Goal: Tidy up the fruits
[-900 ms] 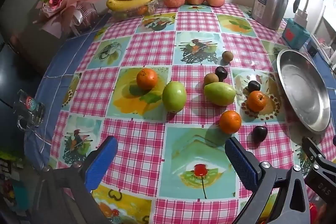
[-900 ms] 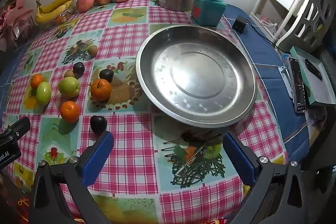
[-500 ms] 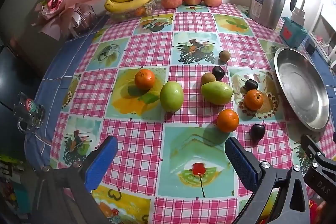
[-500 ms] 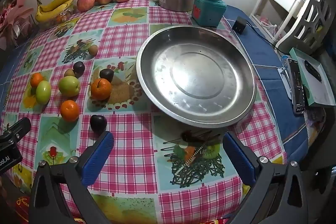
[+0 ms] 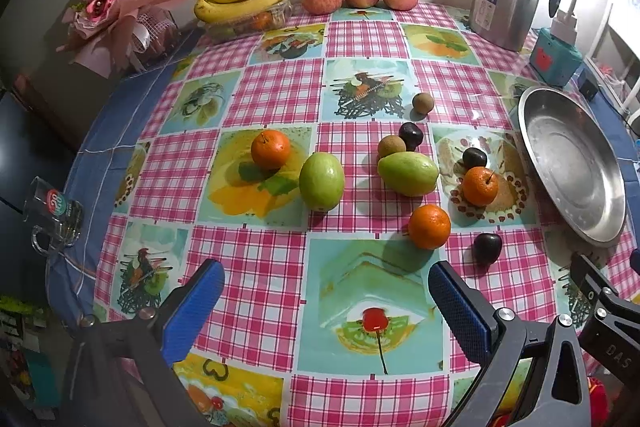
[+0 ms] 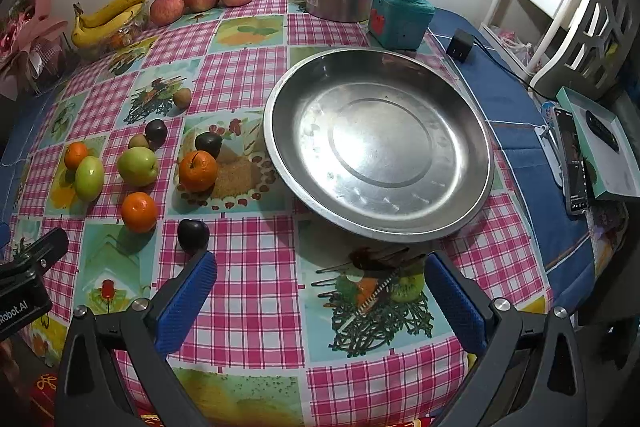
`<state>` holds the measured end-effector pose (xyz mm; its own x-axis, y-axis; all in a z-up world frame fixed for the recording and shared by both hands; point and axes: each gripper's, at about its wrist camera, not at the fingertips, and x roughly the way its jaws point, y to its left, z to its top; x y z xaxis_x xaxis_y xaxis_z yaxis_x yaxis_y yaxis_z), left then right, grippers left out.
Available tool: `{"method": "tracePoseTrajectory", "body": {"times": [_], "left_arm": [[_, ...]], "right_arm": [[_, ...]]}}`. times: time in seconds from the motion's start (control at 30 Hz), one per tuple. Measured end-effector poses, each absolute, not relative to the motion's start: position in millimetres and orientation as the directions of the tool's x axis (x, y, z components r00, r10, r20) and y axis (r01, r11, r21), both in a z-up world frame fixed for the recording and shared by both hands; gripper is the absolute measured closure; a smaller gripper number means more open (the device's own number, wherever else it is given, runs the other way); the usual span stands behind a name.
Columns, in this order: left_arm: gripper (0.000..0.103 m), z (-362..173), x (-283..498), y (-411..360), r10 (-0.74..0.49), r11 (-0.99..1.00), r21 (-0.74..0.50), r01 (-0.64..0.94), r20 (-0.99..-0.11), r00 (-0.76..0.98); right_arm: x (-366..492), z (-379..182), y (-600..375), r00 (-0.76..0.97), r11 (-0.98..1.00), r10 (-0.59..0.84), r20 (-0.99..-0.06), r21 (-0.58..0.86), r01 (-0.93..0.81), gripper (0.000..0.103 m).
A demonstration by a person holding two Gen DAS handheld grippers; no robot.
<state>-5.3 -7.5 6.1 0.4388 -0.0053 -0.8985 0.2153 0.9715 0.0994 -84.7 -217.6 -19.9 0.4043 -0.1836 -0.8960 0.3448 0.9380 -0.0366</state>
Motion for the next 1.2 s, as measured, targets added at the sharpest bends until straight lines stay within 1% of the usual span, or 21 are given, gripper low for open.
{"method": "tracePoseTrajectory", "body": {"times": [1.2], "left_arm": [[0.0, -0.8, -5.3, -8.9, 0.003, 0.972, 0.101, 0.213, -0.909, 0.418]], "right_arm": [[-82.6, -19.2, -215.7, 0.413, 0.947, -0.136, -0.9, 0.005, 0.322, 0.0]]}}
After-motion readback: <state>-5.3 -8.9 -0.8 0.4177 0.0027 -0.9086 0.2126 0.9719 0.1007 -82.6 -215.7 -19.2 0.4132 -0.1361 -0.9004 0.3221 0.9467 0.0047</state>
